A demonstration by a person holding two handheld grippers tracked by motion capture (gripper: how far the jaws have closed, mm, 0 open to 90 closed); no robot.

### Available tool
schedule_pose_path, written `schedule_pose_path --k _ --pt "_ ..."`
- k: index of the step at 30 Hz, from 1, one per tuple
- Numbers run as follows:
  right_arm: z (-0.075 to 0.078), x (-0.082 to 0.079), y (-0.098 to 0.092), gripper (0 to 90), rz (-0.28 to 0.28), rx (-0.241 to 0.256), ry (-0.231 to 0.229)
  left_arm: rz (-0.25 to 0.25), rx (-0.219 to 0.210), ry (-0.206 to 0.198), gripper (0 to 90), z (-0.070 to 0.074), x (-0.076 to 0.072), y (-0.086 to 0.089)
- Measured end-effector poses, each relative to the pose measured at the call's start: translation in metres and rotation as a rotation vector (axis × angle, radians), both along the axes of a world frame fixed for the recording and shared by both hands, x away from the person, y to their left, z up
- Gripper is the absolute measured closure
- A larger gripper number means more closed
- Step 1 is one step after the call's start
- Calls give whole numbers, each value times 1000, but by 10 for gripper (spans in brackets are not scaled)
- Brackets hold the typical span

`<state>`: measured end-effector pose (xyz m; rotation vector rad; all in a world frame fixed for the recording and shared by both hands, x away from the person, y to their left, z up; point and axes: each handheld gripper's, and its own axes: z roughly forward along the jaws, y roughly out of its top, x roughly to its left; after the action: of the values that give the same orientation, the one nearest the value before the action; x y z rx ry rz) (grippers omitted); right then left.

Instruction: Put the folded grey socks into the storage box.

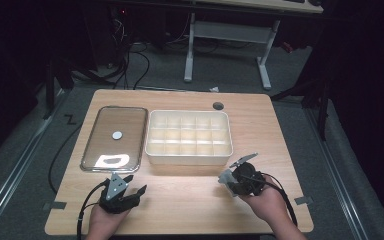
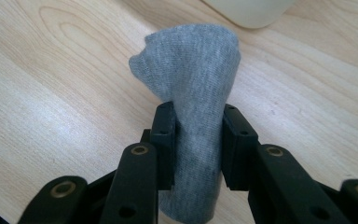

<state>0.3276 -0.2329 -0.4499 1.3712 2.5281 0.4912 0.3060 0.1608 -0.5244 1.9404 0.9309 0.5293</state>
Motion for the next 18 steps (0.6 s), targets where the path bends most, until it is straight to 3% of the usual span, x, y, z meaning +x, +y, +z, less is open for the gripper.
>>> schedule_pose_path --k 6,18 --pt "17 4 -4 706 13 36 -10 2 -2 28 357 -2 1 1" --pt "58 23 6 705 32 18 -63 -7 2 16 375 -1 -4 0"
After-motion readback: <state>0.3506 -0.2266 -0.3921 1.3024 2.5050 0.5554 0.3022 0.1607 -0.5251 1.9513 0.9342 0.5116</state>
